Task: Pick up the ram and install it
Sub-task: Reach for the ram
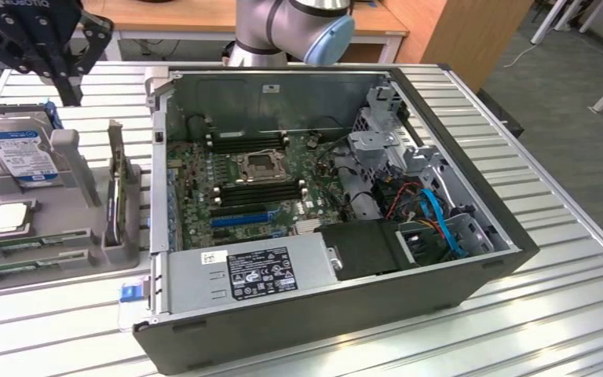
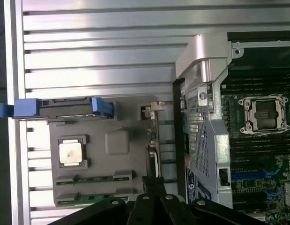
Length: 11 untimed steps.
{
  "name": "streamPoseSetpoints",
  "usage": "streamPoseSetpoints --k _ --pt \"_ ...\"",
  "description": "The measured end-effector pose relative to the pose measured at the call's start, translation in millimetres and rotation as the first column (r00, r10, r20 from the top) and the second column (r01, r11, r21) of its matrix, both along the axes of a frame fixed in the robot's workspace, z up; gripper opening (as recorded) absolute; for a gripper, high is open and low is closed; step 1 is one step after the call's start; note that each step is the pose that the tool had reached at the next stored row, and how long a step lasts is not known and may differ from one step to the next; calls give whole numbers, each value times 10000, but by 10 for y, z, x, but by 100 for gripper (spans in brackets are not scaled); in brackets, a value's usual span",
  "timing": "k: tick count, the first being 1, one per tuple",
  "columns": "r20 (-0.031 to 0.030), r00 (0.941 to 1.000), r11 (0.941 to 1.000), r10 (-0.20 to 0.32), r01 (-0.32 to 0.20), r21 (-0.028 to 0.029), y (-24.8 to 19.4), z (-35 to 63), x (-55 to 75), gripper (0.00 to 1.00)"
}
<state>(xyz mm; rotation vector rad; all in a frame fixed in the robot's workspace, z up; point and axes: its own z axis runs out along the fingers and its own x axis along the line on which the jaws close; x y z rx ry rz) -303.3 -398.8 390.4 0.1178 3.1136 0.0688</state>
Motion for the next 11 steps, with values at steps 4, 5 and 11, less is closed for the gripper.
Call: streamPoseSetpoints --k 4,5,11 --pt "0 10000 10000 1 -1 0 0 -2 -91 10" --pt "0 10000 10000 1 -1 0 0 -2 -116 10" --pt "-1 10000 10000 0 0 -1 0 -4 -251 10"
